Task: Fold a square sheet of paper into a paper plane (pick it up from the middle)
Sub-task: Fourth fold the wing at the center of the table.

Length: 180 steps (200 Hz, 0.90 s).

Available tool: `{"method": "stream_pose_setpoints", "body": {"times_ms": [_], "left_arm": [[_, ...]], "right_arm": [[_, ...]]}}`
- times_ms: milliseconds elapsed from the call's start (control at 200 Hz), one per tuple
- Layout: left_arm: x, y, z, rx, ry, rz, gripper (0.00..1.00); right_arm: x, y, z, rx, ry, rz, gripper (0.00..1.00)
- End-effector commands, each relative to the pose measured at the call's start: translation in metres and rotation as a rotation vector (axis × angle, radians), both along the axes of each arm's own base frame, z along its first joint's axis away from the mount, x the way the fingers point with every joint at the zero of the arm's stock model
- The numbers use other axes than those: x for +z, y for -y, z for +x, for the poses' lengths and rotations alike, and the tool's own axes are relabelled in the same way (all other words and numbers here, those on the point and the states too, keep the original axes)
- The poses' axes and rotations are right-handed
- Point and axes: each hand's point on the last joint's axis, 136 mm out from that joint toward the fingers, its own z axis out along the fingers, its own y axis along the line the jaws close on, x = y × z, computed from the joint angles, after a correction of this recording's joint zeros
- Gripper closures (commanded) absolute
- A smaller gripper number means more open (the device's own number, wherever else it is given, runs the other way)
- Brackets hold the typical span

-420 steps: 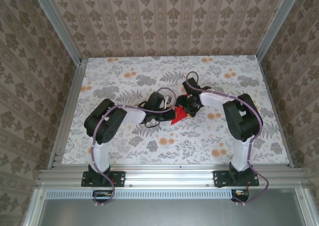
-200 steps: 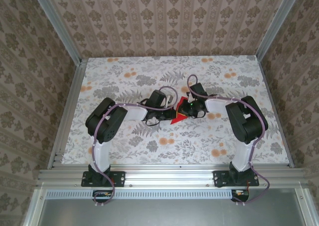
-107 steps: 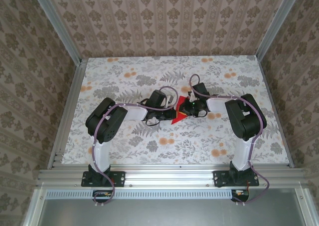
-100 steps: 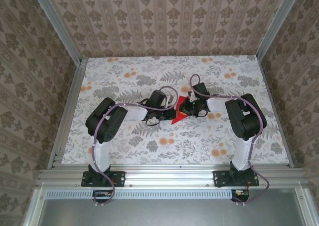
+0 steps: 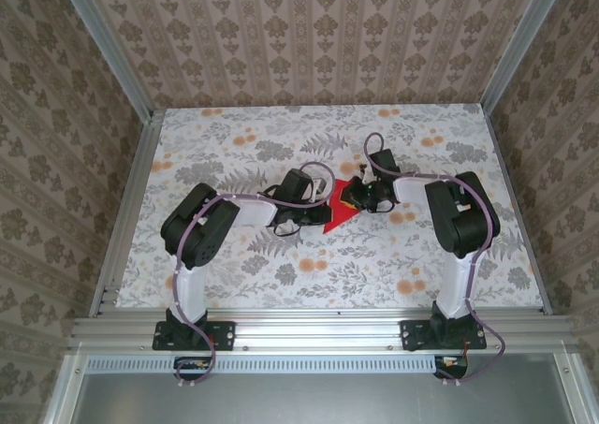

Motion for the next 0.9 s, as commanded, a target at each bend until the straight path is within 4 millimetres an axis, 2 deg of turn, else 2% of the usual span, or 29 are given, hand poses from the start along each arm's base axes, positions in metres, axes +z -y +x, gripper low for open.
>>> {"method": "stream_pose_setpoints", "body": {"times_ms": [0,100,205,300,375,505,620,750,895], "left_arm": [[-0.055,-0.033,-0.035,-0.019,-0.149,0.197,1.0],[-0.056,-0.033,-0.035,-0.024,-0.147,0.201,1.0],[-0.055,-0.033,-0.035,-0.022,-0.146,0.205,1.0],[-0.056,-0.035,-0.034,-0.015,-0.145,0.214,1.0],[-0.056,-0.035,-0.034,-0.01,-0.144,0.221,1.0],[-0.057,-0.036,-0.033,-0.005,-0.143,0.224,1.0],[-0.056,-0.036,-0.033,-0.004,-0.141,0.226,1.0],[-0.056,-0.036,-0.033,-0.007,-0.141,0.227,1.0],[-0.056,-0.037,-0.035,-0.012,-0.147,0.235,1.0]], "right_arm": [[-0.007,0.027,0.025,-0.07,0.041,-0.102,0.85],[0.005,0.029,0.031,-0.072,0.079,-0.112,0.84],[0.028,0.024,0.035,-0.049,0.135,-0.086,0.84],[0.046,0.012,0.027,-0.002,0.162,-0.034,0.83],[0.051,0.003,0.014,0.031,0.159,-0.003,0.83],[0.042,-0.013,-0.009,0.075,0.109,0.031,0.83],[0.028,-0.02,-0.017,0.081,0.069,0.032,0.84],[0.016,-0.024,-0.015,0.089,0.042,0.037,0.86],[0.005,-0.015,-0.004,0.079,0.022,-0.015,0.86]]}}
